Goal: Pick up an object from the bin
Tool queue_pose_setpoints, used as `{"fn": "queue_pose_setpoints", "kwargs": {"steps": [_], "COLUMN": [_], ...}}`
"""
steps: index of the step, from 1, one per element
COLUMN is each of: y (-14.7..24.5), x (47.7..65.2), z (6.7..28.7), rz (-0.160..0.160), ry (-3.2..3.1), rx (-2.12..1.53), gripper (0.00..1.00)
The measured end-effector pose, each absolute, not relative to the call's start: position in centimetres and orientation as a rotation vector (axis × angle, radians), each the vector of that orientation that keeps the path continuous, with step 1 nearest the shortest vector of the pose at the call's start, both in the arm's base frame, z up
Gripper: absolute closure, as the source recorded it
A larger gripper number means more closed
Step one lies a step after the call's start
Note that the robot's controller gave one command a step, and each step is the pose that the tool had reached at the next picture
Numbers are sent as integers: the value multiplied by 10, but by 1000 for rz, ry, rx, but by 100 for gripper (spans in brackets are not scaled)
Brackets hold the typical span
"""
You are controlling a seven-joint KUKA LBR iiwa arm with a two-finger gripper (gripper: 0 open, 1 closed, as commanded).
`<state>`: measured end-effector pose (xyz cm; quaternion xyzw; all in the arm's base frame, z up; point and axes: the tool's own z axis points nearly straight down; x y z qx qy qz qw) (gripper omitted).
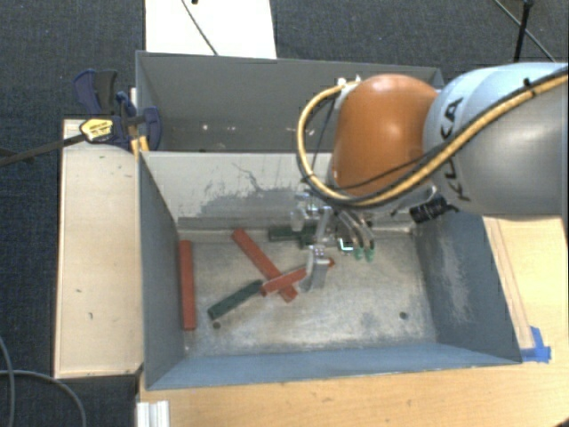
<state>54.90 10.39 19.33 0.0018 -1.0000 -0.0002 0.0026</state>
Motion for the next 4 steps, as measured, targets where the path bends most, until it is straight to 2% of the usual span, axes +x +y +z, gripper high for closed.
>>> {"fn": "queue_pose_setpoints", "kwargs": {"steps": [1, 2, 3, 4], "y": [25, 28, 57, 101], "x": [568, 569, 558, 584], "z": [68, 72, 90, 224], "rz": [1, -2, -2, -1], "ry": [-3138, -3144, -3043, -3069], "rx": [125, 127, 804, 730], "gripper": [0, 100, 100, 100]}}
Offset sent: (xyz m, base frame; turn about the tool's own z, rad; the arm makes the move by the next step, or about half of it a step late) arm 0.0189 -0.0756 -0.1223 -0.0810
